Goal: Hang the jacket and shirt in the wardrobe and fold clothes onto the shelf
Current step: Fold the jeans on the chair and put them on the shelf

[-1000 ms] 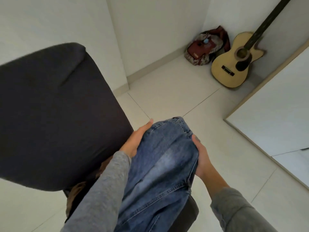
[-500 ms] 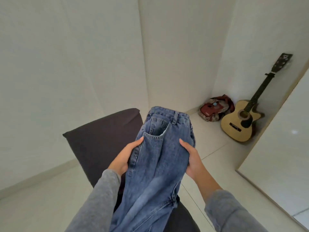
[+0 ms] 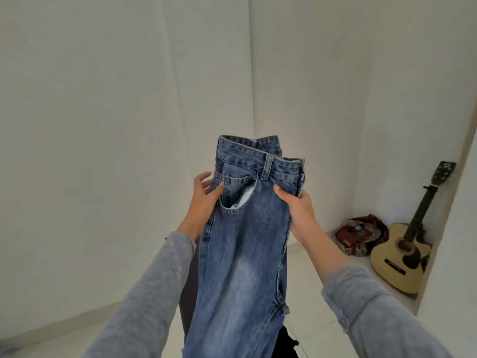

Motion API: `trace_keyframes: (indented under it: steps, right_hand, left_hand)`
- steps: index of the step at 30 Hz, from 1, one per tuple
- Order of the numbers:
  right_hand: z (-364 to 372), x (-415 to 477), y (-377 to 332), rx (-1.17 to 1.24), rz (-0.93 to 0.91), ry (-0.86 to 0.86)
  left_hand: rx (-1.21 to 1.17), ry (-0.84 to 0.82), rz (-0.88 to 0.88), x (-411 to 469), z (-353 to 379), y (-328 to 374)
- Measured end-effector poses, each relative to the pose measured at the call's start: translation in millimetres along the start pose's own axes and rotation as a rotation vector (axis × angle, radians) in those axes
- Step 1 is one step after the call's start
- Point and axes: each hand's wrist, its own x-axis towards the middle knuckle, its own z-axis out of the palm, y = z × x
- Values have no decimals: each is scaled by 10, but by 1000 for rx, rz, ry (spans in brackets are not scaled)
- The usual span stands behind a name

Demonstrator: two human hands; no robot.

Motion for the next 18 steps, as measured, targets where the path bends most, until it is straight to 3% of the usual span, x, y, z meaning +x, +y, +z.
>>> trace_keyframes:
  steps: [2, 4, 5, 9, 12, 15, 18]
  right_hand:
    - [93, -16, -55, -15, -57, 43]
    - [146, -27, -50, -27, -87, 83]
    - [174, -39, -40, -22, -95, 93]
    - [235, -81, -6, -82, -138, 25]
    - [306, -93, -64, -193, -146, -171]
    - [372, -92, -90, -174, -91, -344]
    - [427, -43, -65, -111, -28, -391]
  left_hand:
    - [213, 214, 181, -34, -21, 221]
    - [263, 401, 266, -122, -9, 362]
    - [213, 384, 251, -154, 2, 394]
    - [8, -40, -55, -195, 190, 405]
    - [-127, -35, -169, -63, 222, 400]
    - [-12, 72, -136, 167, 24, 295]
    - [-121, -256, -263, 245, -235, 201]
